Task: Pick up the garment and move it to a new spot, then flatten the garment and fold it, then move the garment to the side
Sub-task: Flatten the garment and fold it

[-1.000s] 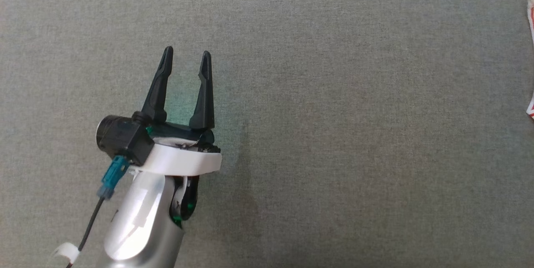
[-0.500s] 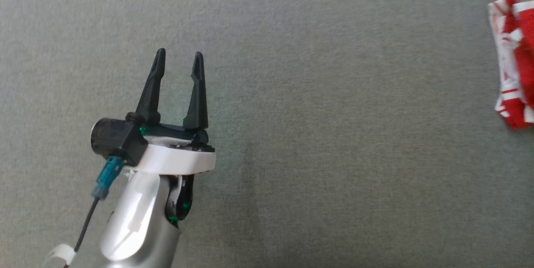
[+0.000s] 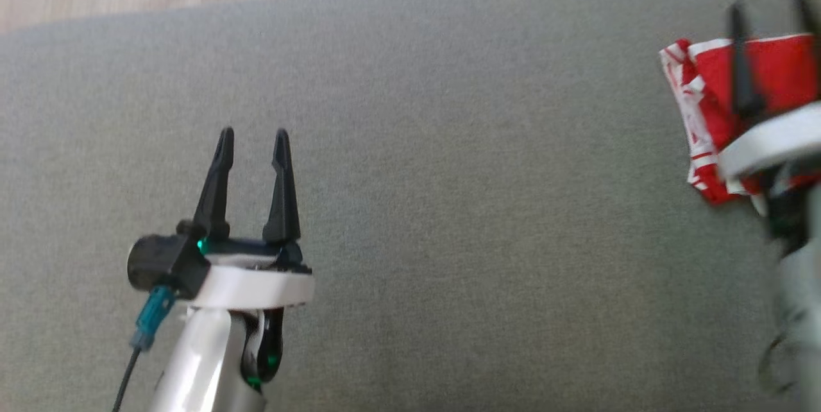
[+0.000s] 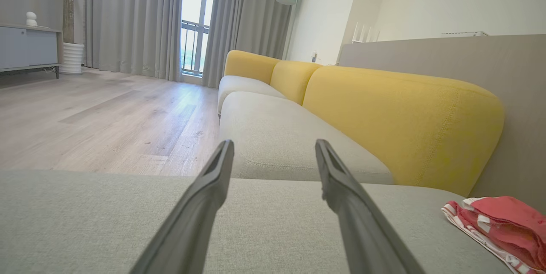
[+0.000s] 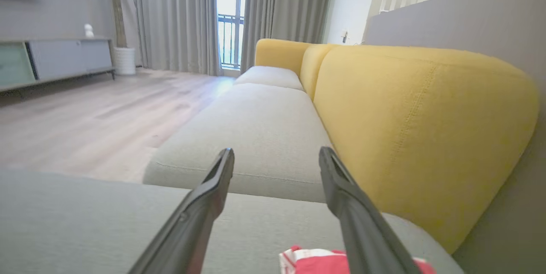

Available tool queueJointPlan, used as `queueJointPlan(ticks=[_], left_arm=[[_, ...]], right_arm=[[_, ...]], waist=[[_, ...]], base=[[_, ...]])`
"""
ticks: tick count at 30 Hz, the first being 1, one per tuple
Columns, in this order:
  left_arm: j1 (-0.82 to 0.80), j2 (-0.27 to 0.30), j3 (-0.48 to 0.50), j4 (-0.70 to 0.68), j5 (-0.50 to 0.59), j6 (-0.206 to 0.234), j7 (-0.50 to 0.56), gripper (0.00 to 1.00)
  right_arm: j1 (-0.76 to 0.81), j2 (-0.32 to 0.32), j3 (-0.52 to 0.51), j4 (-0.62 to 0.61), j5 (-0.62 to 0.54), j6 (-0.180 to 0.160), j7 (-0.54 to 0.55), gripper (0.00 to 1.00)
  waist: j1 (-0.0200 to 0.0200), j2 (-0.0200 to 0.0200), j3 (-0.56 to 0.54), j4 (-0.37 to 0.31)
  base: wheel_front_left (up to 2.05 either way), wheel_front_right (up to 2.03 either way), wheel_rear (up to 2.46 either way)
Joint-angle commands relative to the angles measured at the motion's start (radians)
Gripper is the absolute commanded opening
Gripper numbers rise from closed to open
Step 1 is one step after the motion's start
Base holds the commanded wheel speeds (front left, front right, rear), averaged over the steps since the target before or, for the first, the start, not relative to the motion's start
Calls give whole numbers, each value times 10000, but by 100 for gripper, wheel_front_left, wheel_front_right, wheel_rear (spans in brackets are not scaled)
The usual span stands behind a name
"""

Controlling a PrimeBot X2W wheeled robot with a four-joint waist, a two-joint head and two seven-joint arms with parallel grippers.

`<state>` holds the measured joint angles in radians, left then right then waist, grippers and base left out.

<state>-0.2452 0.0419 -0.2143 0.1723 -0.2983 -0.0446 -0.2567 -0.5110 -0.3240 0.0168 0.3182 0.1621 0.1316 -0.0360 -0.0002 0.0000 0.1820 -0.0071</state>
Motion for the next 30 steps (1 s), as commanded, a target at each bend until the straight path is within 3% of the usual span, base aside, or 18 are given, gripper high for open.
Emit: queueJointPlan(ticks=[1,6,11,19,30], left_arm=[[43,83,383,-396,26,-16,-51,100],[503,83,255,-444,-227,6,-51,100],[780,83,21,-337,-424,-25,-51,100],[1248,83,186,-458,-861,53,-51,100],[1313,83,218,-345,-842,-3,-51,100]], right_arm=[[538,550,65,-615,198,-9,-215,100],[1807,1984,-44,-1096,241,-9,-756,100],[2797,2541,-26,-1174,183,-9,-1258,100],[3801,2733,-62,-1014,665,-9,-1966,100],[3767,2736,4,-889,596,-9,-2078,100]], waist=[[2,0,-383,-94],[2,0,-713,-95],[2,0,-897,-42],[2,0,-1102,-7],[2,0,-1191,46]], base=[[0,0,0],[0,0,0],[0,0,0],[0,0,0],[0,0,0]])
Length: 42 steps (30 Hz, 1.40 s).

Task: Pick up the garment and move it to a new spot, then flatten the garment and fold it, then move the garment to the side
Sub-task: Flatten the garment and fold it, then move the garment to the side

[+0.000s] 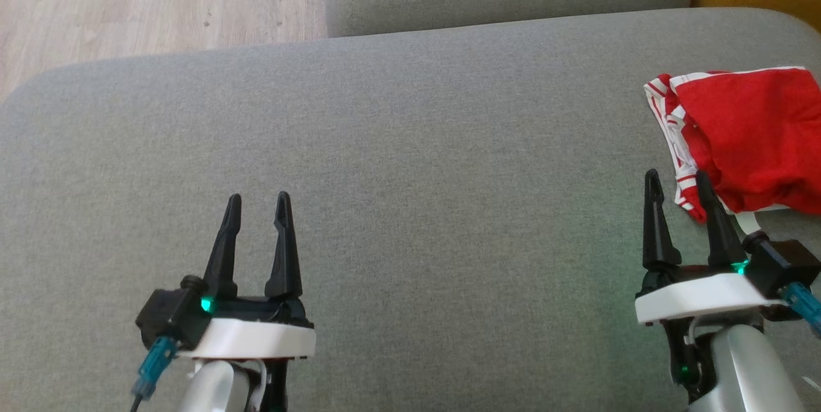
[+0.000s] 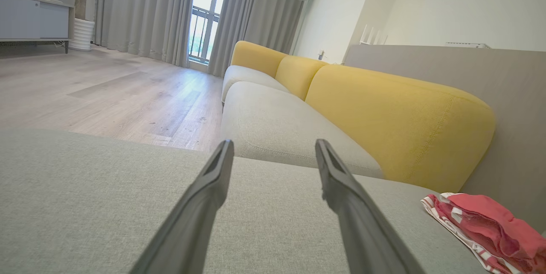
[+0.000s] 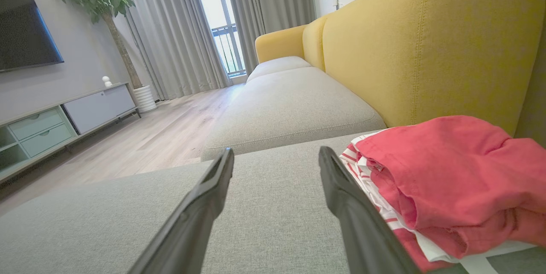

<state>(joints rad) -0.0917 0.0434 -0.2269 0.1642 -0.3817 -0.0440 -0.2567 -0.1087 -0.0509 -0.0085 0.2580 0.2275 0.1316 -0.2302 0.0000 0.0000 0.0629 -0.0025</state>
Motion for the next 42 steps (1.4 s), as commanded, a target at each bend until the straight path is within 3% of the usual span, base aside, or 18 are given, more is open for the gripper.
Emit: queueJointPlan(ticks=[1,19,20,24,42], left_arm=[[-220,68,352,-263,-11,-6,-51,100],[-116,68,537,-307,-353,192,-51,100],[116,0,154,-28,-344,169,0,0],[276,-7,94,429,-366,170,6,0],[215,77,474,499,-2172,22,462,0]], right_arm=[[-247,5,267,-277,-50,-9,-138,100],[-218,6,474,-255,12,-9,-64,100],[2,2,217,48,8,0,3,0],[125,23,247,485,33,0,21,0],[110,8,76,396,2040,-1,502,0]], waist=[[0,0,-9,3],[0,0,-73,-30],[0,0,-73,-30],[0,0,-73,-30],[0,0,-149,-22]], base=[[0,0,0],[0,0,0],[0,0,0],[0,0,0],[0,0,0]])
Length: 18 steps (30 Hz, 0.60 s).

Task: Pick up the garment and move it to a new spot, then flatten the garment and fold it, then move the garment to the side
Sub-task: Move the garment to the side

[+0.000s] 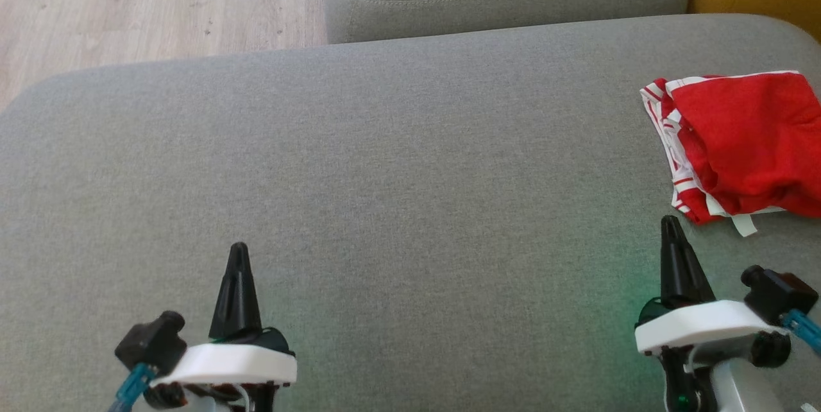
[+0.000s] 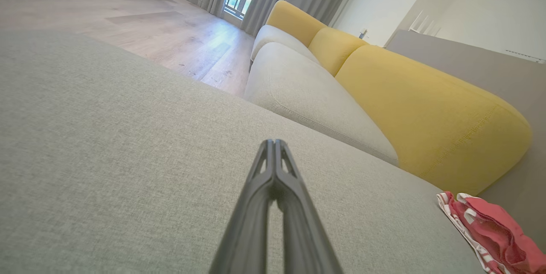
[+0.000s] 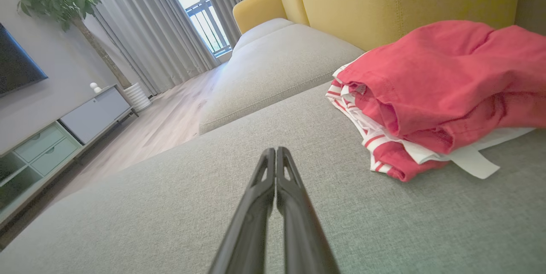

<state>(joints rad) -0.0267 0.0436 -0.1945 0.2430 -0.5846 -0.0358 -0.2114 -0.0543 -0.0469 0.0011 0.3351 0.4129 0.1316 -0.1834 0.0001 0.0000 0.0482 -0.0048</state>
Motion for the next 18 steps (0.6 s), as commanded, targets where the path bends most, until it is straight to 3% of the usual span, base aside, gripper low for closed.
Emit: queueJointPlan(ticks=[1,18], left_arm=[[-439,79,171,-284,-243,-69,36,0],[-495,134,559,-242,-1915,-211,487,0]], right_arm=[[-435,-33,-30,-380,297,-1,62,0],[-450,-41,-200,-465,2177,-3,520,0]], waist=[[0,0,-6,1],[0,0,-77,8]], base=[[0,0,0],[0,0,0]])
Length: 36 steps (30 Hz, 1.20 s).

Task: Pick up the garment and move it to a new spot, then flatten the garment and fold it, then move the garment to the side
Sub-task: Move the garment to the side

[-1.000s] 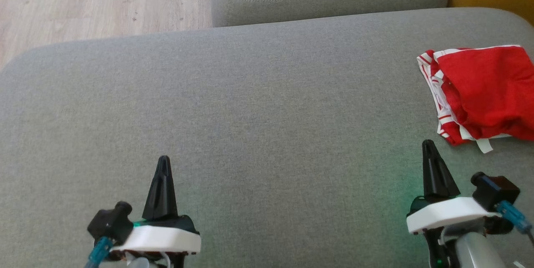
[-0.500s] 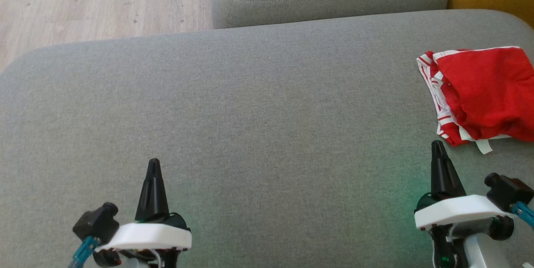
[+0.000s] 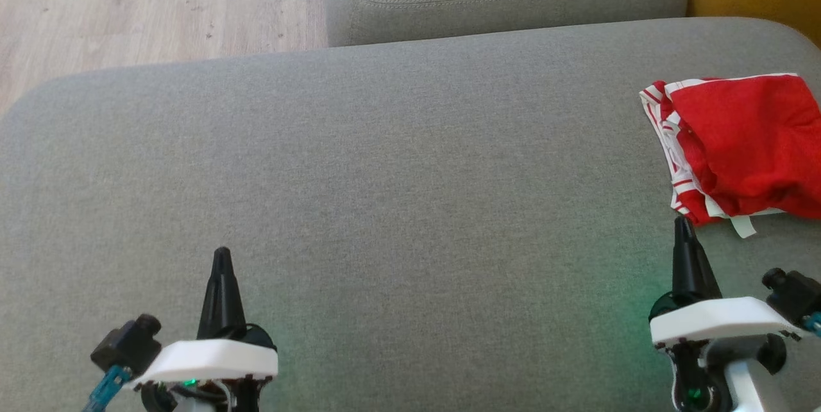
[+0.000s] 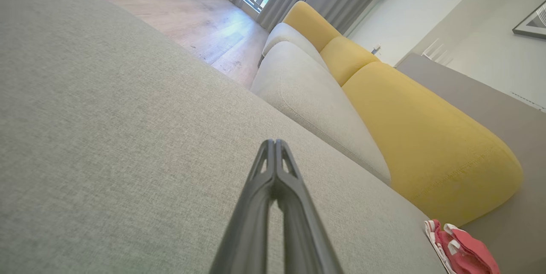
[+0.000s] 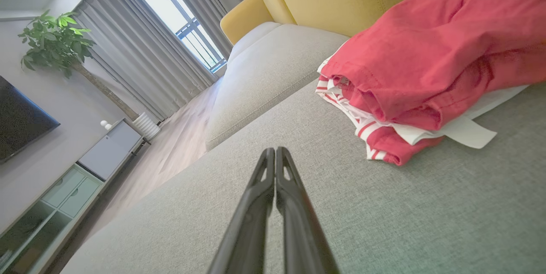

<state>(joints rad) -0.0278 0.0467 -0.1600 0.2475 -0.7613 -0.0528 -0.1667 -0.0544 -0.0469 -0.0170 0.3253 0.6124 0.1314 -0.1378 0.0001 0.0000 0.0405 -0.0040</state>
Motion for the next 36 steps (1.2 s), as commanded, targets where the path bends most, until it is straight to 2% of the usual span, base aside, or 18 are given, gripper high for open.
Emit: queueJointPlan(ticks=[1,36], left_arm=[[-488,106,238,-283,-245,-49,68,0],[-601,166,1113,-188,-3626,-340,1059,0]], right_arm=[[-450,-41,-30,-372,294,-1,91,0],[-483,-49,-393,-546,4157,-3,1047,0]], waist=[[0,0,-5,1],[-1,0,-152,17]], base=[[0,0,0],[0,0,0]])
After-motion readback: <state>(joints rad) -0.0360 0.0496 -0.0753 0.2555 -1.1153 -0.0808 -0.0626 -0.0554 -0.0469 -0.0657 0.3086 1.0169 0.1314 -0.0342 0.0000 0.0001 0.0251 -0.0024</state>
